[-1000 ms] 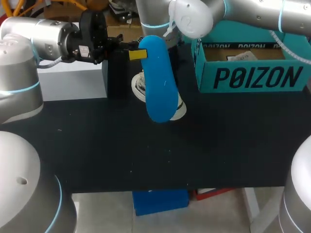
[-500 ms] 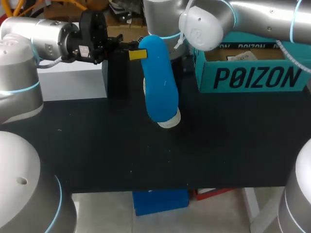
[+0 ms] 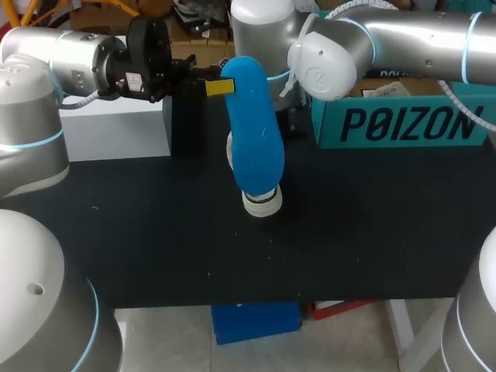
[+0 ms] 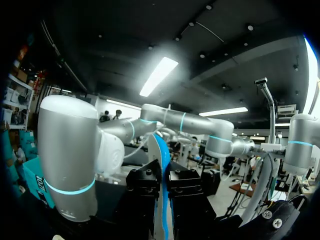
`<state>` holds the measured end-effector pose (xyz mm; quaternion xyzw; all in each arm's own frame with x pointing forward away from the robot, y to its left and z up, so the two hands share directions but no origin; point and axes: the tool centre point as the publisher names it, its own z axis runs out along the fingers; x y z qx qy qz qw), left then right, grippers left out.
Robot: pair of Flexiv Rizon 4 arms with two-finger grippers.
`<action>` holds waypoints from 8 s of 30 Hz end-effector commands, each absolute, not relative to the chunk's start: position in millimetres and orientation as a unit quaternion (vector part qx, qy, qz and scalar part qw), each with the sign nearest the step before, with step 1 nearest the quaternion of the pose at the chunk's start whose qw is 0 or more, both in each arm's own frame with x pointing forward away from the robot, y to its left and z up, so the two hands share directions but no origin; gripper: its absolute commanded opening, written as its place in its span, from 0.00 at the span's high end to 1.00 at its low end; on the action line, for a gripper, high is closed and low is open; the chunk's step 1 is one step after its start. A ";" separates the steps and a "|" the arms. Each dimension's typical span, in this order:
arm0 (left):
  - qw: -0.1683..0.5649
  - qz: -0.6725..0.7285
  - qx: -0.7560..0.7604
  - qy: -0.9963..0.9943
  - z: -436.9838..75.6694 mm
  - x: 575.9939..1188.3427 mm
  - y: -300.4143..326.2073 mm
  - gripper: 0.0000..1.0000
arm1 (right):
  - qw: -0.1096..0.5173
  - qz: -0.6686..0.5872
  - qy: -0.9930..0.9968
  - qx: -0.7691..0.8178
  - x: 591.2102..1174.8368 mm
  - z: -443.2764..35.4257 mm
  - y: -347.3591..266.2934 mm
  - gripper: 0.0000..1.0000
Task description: Take the shoe out of the shoebox, open the shoe tongue, remove and reinsert the insole, then place the shoe into the shoebox
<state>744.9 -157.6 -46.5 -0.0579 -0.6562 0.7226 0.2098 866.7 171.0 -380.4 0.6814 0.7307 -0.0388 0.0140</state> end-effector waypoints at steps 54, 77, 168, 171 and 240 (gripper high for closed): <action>0.208 0.723 -0.057 -0.656 -47.3 744.2 -158.8 1.00 | -0.120 0.231 0.706 0.659 821.5 -320.0 105.7 0.00; 0.208 0.723 -0.057 -0.656 -47.3 744.2 -158.8 1.00 | -0.160 0.328 0.696 0.619 822.1 -305.2 95.2 0.00; 0.190 0.714 -0.082 -0.669 -52.6 743.4 -158.5 1.00 | -0.414 0.506 0.578 0.489 823.3 -274.7 100.2 0.00; 0.162 0.683 -0.133 -0.700 -60.9 743.6 -157.5 1.00 | -0.414 0.506 0.578 0.489 823.3 -274.7 100.2 0.00; -0.333 0.470 -0.465 -0.672 -143.5 666.9 -155.0 1.00 | -0.414 0.506 0.578 0.489 823.3 -274.7 100.2 0.00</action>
